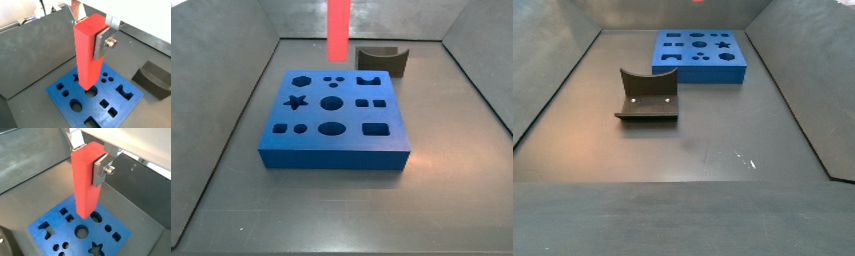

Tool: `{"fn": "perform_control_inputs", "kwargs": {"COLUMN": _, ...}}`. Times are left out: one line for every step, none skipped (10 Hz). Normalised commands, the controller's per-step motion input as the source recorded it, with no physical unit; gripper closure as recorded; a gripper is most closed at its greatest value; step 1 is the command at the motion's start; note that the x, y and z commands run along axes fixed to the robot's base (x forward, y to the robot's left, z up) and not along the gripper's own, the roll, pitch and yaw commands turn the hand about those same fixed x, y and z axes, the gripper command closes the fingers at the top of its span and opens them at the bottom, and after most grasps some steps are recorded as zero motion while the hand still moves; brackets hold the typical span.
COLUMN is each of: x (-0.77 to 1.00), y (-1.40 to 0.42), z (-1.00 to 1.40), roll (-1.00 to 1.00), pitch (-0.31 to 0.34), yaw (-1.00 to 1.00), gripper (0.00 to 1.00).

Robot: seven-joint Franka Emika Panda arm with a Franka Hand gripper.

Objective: Insert the rectangle object.

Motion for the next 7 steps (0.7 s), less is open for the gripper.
{"fn": "perform_control_inputs", "kwargs": {"x": 0.28, "y": -0.17, "z": -0.62, "roll": 0.09, "pitch": -0.019, "yaw": -0.79, "gripper": 1.0}}
{"fn": "perform_control_inputs", "kwargs": {"x": 0.23, "y": -0.16, "z": -0.47, "roll": 0.03, "pitch": 0.0, "yaw": -0.84, "gripper": 1.0}}
{"fn": "perform_control_inputs", "kwargs": {"x": 0.26, "y": -0.17, "z": -0.4, "roll": 0.0, "pitch": 0.0, "yaw": -0.81, "gripper": 1.0}}
{"fn": "perform_control_inputs", "kwargs": {"x": 0.38, "y": -0.19, "z": -0.33, "roll": 0.0, "pitch": 0.0, "yaw": -0.7, "gripper": 1.0}}
{"fn": "perform_control_inputs", "kwargs": {"x": 0.43, "y": -0.2, "z": -0.25, "roll": 0.0, "pitch": 0.0, "yaw": -0.64, "gripper": 1.0}}
{"fn": "perform_control_inputs", "kwargs": {"x": 0.31, "y": -0.19, "z": -0.23, "roll": 0.0, "pitch": 0.0, "yaw": -0.74, "gripper": 1.0}}
{"fn": "perform_control_inputs", "kwargs": {"x": 0.17, "y": -0.17, "z": -0.22, "roll": 0.0, "pitch": 0.0, "yaw": -0.86, "gripper": 1.0}}
